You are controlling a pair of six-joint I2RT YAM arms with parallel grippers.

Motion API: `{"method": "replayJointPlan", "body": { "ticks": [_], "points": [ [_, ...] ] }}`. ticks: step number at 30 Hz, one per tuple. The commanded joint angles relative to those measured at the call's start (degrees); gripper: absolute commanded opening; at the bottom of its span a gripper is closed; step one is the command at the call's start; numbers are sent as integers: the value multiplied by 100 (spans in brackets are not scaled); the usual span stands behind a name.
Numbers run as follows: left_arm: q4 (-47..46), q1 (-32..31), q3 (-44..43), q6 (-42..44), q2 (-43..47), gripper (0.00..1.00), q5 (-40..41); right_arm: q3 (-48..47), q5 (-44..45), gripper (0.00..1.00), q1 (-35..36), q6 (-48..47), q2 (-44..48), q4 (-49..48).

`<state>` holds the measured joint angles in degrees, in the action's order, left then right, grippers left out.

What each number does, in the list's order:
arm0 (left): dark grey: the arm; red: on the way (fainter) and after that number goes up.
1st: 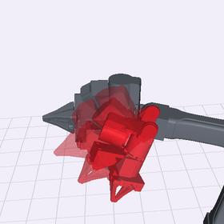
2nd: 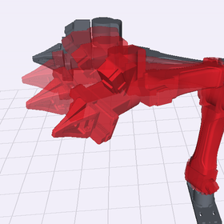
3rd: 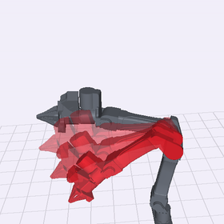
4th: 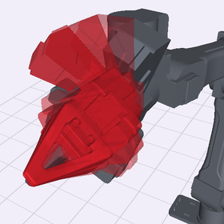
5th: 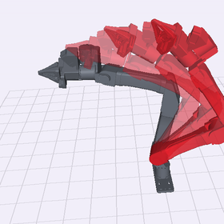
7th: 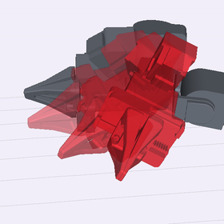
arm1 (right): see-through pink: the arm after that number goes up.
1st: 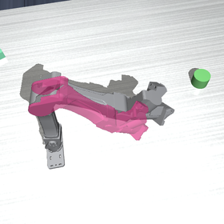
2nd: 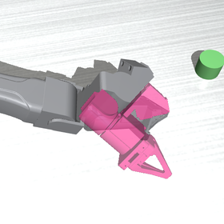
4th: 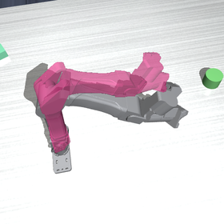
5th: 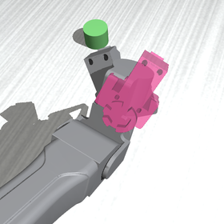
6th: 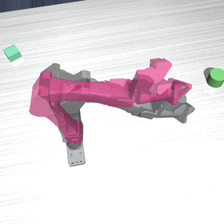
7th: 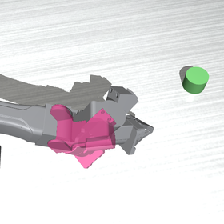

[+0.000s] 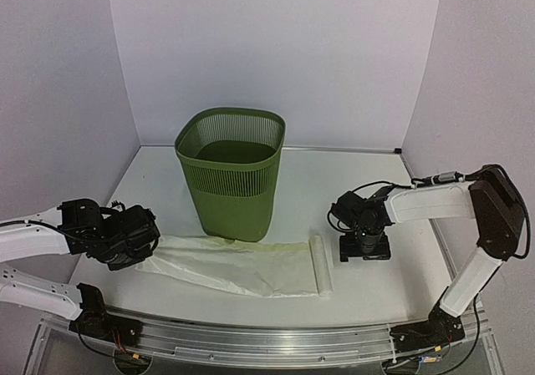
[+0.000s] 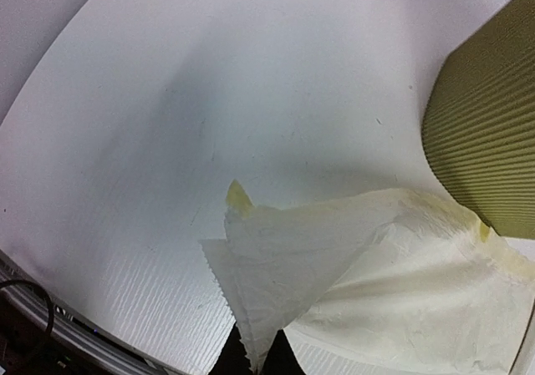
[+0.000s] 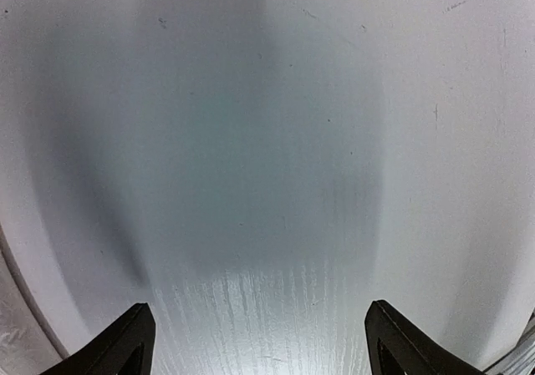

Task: Put the trash bags into the trash bin
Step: Unfold the trash bag at the center of the board.

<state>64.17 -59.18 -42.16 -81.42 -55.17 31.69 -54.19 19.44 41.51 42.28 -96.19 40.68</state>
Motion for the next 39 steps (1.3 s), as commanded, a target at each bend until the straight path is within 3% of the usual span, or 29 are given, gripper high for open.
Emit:
{"method": "replayJointPlan", "body": {
  "ticks": [1, 8, 15, 20, 22, 24, 34, 37, 39],
  "points": [
    [-581, 21, -292, 767, -72, 0, 110, -235, 89, 87, 10, 216, 385, 443],
    [-593, 20, -299, 692, -441, 0, 50, -703, -904, 93, 368, -690, 813, -69],
    [-593, 21, -271, 612, -540, 0, 37, -1593, -1020, 93, 1097, -972, -613, -246],
    [-436, 20, -168, 393, -382, 0, 64, -1782, -930, 80, 1121, -888, -1113, -249],
    [-403, 20, -119, 284, -302, 0, 76, -1779, -927, 72, 1122, -893, -1255, -241],
    [-404, 20, -54, 219, -206, 0, 79, -1763, -946, 56, 1122, -882, -1372, -244],
    [250, 20, -195, -282, -188, 0, 245, -1677, -1000, 19, 1116, -868, -1434, -255],
    [860, 20, -280, -818, -164, 0, 405, -1543, -1095, 28, 1096, -920, -1284, -287],
    [1126, 20, -288, -1069, -77, 0, 441, -1386, -1061, 48, 1048, -899, -1174, -293]
  ]
}}
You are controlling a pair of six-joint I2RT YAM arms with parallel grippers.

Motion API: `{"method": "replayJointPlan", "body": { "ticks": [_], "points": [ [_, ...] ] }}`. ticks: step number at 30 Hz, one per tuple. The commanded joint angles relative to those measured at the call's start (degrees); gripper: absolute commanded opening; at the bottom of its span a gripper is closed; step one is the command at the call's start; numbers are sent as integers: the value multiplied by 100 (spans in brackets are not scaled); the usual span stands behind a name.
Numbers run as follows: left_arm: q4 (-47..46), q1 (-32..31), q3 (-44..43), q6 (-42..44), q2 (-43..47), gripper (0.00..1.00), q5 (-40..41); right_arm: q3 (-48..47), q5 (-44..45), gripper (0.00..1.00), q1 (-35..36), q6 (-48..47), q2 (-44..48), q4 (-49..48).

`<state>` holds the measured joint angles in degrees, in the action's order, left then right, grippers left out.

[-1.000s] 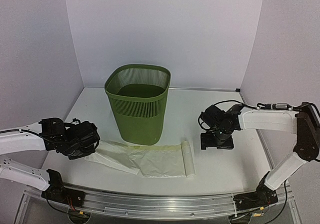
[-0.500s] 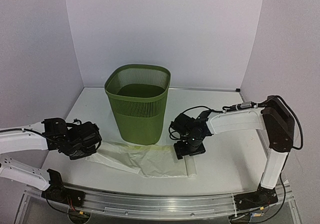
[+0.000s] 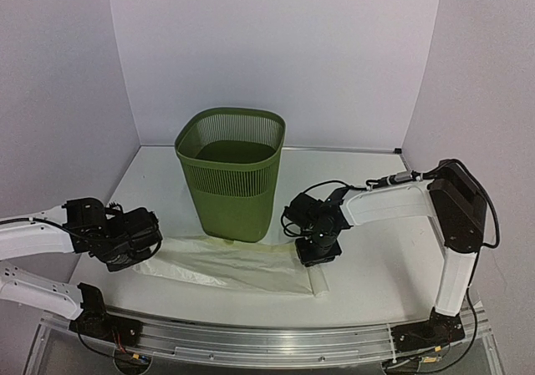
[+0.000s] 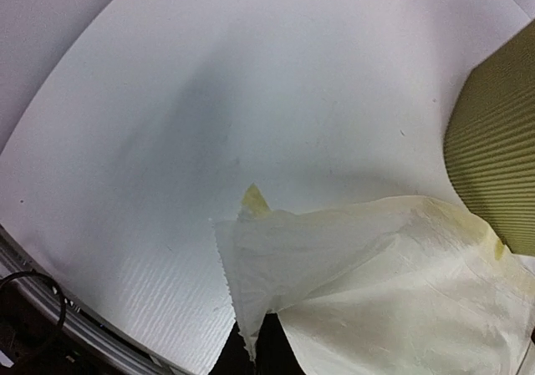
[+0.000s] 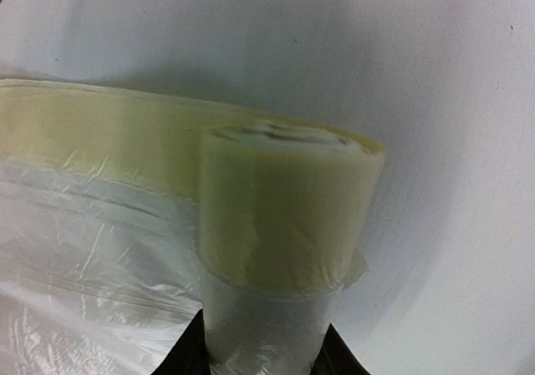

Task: Put the trash bags into the trash bin
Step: Unfold the trash bag at the center of the board.

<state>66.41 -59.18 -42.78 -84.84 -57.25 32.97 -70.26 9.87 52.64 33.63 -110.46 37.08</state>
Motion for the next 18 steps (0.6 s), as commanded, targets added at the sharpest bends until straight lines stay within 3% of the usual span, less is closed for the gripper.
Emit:
{"method": "replayJointPlan", "body": {
  "ticks": [1, 3, 7, 18],
  "points": [
    [1021, 20, -218, -801, 203, 0, 330, 312, -63, 57, -94, -17, 301, 68],
    [1060, 20, -230, -815, 382, 0, 348, 501, 47, 68, -170, 15, 403, 77],
    [955, 18, -267, -638, 683, 0, 403, 763, 407, 74, -268, 33, 578, 141],
    [869, 20, -500, -429, 426, 0, 486, 1535, 1062, 78, -918, 294, 1497, 412]
  ]
}}
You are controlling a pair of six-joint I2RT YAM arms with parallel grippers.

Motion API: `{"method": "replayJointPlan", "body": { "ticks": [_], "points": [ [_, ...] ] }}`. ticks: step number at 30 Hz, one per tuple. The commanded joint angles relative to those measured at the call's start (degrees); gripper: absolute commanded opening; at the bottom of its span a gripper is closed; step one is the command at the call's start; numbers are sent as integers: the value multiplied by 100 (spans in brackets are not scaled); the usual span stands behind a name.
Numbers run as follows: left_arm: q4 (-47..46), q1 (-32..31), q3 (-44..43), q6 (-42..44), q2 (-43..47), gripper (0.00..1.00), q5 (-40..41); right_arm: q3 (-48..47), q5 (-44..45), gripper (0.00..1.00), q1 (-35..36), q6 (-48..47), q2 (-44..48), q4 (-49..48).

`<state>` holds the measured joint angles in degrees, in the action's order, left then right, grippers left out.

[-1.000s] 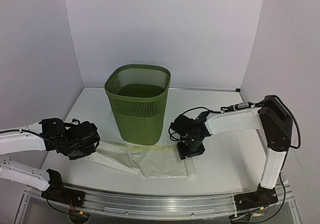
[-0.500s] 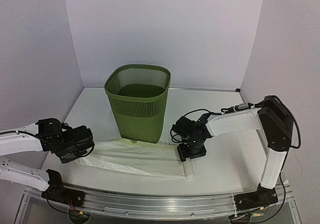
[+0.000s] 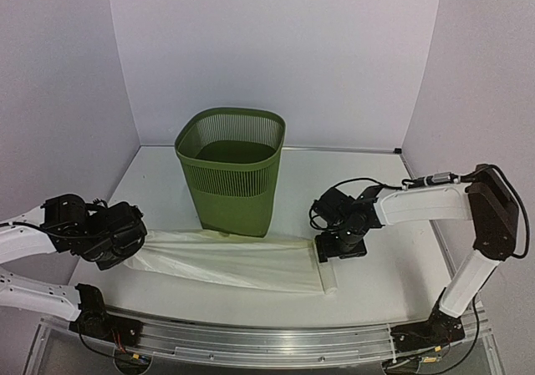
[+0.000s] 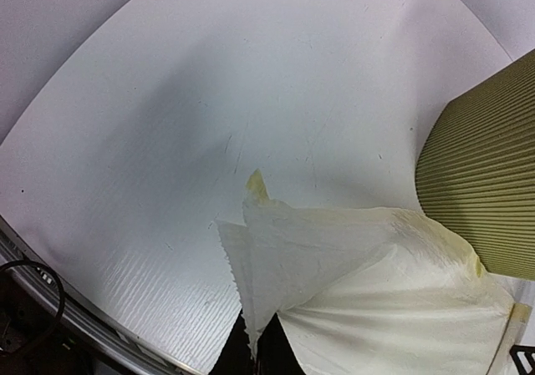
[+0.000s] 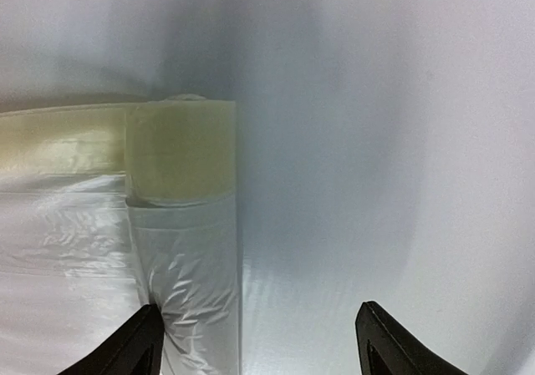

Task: Put the trash bags into the trash bin
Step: Unfold the trash bag at the center of the board.

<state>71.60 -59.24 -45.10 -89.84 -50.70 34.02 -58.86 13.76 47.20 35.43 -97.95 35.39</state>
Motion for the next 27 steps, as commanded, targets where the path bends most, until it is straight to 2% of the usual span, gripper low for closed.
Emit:
{"method": "replayJointPlan", "body": {
  "ticks": [1, 6, 11, 13, 18, 21, 27],
  "points": [
    [326, 27, -299, 97, -307, 0, 379, 453, 700, 79, -432, 124, 298, 595],
    [101, 27, -462, 453, -600, 0, 322, 780, 870, 81, -798, 344, 589, 709],
    [-686, 27, -469, 1287, -707, 0, 190, 755, 1021, 82, -983, 474, 871, 733],
    [-974, 27, -477, 1630, -761, 0, 109, 568, 817, 82, -985, 368, 1051, 730],
    [-1024, 27, -541, 1767, -1025, 0, 78, 57, -410, 83, -716, -323, 1291, 334],
    [-993, 27, -575, 1740, -1175, 0, 63, -349, -314, 83, -138, -462, 954, 302],
    [-825, 27, -560, 1551, -1270, 0, 54, -615, -196, 75, 136, -306, 29, 261]
  ]
}}
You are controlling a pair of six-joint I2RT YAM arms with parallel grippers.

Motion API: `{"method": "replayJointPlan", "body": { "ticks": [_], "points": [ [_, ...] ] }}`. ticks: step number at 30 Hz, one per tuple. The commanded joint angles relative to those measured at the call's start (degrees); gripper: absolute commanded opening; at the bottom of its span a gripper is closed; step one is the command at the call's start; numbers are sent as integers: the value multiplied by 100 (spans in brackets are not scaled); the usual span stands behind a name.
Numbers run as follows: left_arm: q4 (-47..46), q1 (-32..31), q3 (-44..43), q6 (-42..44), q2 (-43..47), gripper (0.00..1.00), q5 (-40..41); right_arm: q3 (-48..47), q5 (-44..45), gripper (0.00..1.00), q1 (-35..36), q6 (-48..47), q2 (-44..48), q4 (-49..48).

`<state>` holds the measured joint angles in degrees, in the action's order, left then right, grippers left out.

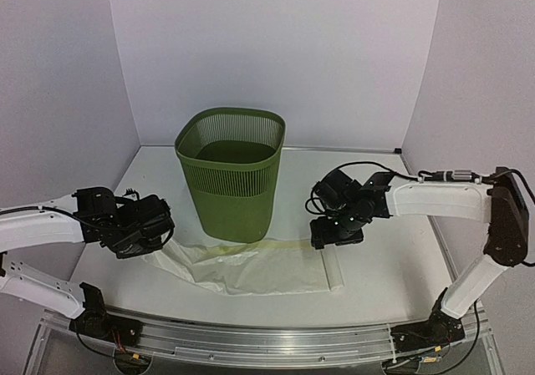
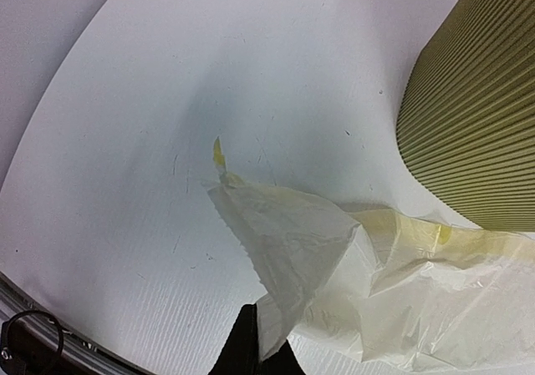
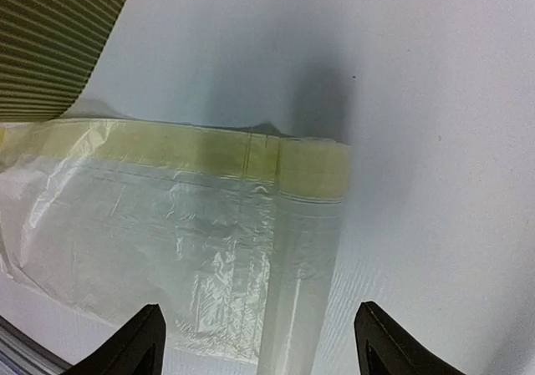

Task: Put the trash bags into the trash bin
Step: Unfold the trash bag at the center of the board.

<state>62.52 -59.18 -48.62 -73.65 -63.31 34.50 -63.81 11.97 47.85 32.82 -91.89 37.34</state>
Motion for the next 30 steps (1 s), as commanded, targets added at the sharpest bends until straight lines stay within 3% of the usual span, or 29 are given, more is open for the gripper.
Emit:
{"method": "replayJointPlan", "body": {
  "ticks": [1, 9, 11, 14, 16, 17, 19, 20, 21, 24, 26, 30],
  "points": [
    [100, 20, -189, -104, 10, 0, -13, -122, 37, 74, 73, -5, -658, 58],
    [106, 20, 18, -285, 271, 0, -91, -217, 430, 69, 88, 73, -1325, 54],
    [164, 20, 44, -363, 330, 1, -83, -251, 557, 63, 89, 94, -1467, 54],
    [258, 24, 68, -476, 388, 7, -55, -292, 644, 44, 88, 111, -1587, 53],
    [353, 20, 52, -524, 430, 21, -40, -299, 686, 29, 90, 102, -1592, 52],
    [398, 20, 31, -529, 441, 34, -33, -299, 675, 25, 85, 86, -1572, 53],
    [575, 20, -78, -532, 489, 76, -2, -280, 525, 14, 85, 31, -1381, 36],
    [689, 20, -152, -546, 507, 91, 36, -267, 388, 9, 86, -37, -1252, 14],
    [845, 20, -244, -569, 528, 98, 89, -247, 197, 4, 92, -127, -1103, -21],
    [1048, 20, -658, -370, 588, 99, 299, -98, -670, 0, 89, -558, -468, -181],
    [726, 22, -961, 266, 615, 100, 313, -7, -1147, 0, 81, -724, -59, -189],
    [-1541, 20, -1063, 2644, 543, 99, -694, 263, -1932, 0, 81, -994, 559, -229]
  ]
}}
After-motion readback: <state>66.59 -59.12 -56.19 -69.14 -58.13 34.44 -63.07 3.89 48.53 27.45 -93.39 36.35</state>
